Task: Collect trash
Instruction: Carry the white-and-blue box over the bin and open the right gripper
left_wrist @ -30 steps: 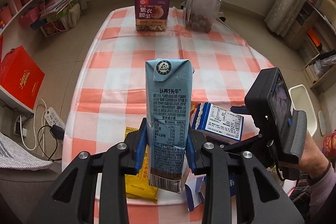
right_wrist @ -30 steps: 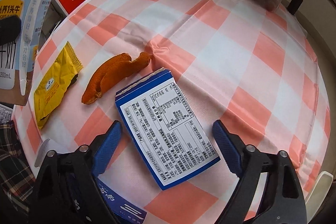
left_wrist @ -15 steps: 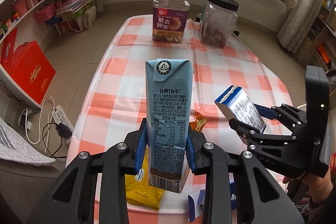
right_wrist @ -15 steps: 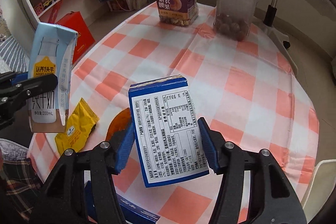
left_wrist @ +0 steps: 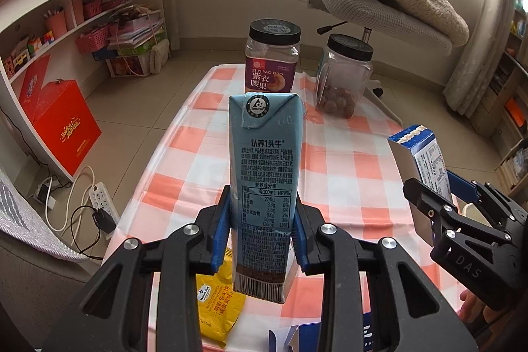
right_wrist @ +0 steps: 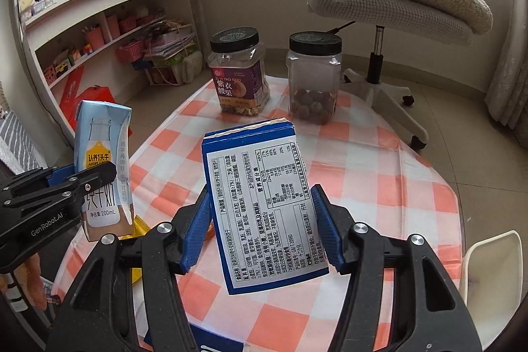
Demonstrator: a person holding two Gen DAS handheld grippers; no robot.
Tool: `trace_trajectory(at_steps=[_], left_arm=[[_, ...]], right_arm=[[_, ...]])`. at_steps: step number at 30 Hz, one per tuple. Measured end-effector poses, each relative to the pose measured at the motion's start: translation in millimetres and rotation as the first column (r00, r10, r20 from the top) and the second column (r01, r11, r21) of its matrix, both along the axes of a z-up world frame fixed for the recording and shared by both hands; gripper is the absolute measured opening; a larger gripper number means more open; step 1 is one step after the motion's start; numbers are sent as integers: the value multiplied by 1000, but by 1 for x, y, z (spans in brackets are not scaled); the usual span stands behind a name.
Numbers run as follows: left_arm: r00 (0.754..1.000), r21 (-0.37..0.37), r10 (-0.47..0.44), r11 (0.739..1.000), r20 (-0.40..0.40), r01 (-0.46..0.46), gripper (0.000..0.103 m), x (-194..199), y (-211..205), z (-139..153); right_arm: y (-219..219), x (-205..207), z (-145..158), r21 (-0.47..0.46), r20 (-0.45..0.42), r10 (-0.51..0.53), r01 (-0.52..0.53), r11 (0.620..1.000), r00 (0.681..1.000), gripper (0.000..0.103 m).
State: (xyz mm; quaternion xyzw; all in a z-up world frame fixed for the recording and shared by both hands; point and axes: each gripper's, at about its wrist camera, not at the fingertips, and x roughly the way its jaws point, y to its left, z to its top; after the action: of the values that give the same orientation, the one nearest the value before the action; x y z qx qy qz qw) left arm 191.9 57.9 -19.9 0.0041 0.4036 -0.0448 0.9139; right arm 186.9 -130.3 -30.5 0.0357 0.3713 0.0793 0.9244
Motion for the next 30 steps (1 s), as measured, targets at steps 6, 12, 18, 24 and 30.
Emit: trace_trajectory(at_steps=[6,12,18,24,30], left_arm=[[1000,-3,-14,1000,26,14,32,-6,-17,4],[999,-5,-40,999,34,40,32,-9,-33,5],[997,-9,-69,998,39,70,32,-12,-48,6],[994,-16,-99,995,45,100,32,-15,-66,7],[990,-18,-132,991,45,133,32,-17,-85,6]], right_arm=[[-11,-10,6,-9,26,-40,40,999,999,56],[-23,-18,11,-18,42,-67,67,998,997,56],[-38,-26,15,-32,53,-94,96,995,994,56],[-57,-35,19,-33,65,-132,134,990,989,56],[-80,-45,22,-35,68,-178,181,983,982,56]])
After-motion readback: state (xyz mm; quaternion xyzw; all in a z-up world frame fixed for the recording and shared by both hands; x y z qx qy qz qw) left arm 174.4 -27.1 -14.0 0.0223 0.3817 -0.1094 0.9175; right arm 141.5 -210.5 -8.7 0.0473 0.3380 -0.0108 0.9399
